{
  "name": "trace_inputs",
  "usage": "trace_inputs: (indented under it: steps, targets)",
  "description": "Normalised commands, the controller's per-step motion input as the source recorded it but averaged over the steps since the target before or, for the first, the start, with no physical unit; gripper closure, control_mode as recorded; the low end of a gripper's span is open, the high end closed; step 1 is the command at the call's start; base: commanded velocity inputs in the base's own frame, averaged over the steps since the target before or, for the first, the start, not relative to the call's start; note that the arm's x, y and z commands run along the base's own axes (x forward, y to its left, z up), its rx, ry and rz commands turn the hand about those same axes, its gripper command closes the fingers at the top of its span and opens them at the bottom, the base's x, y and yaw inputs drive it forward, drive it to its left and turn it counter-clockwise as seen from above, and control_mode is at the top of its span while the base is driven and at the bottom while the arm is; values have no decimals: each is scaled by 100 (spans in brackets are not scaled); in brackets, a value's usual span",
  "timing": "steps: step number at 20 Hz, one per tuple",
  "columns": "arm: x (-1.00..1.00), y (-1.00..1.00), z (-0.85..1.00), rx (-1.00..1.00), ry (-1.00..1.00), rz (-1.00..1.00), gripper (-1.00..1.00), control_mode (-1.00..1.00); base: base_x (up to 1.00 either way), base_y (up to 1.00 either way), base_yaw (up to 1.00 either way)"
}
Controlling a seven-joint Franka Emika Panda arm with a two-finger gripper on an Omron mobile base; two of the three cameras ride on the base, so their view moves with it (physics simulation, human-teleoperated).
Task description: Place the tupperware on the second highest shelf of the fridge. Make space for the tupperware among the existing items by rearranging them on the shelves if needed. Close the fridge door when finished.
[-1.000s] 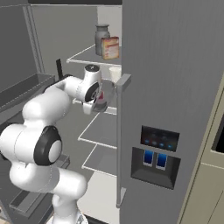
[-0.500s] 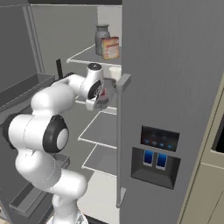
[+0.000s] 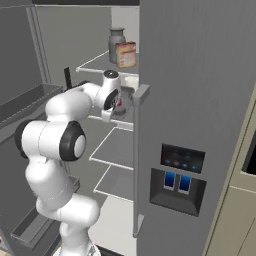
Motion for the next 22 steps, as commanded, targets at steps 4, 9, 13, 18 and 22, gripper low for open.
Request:
trace_inputs:
  steps: [4, 9, 13, 18, 22]
  targets:
    - [22, 0, -2, 0, -1, 0, -100, -100, 0, 0, 0]
    - [-35, 0, -1, 0, -15, -2, -100, -100, 0, 0, 0]
    - [-97, 0, 0, 0, -27, 0, -100, -100, 0, 0, 0]
    - [-100, -6, 30, 0, -22, 0, -100, -100, 0, 0, 0]
    - [-100, -47, 66, -10, -16, 17, -100, -100, 0, 0, 0]
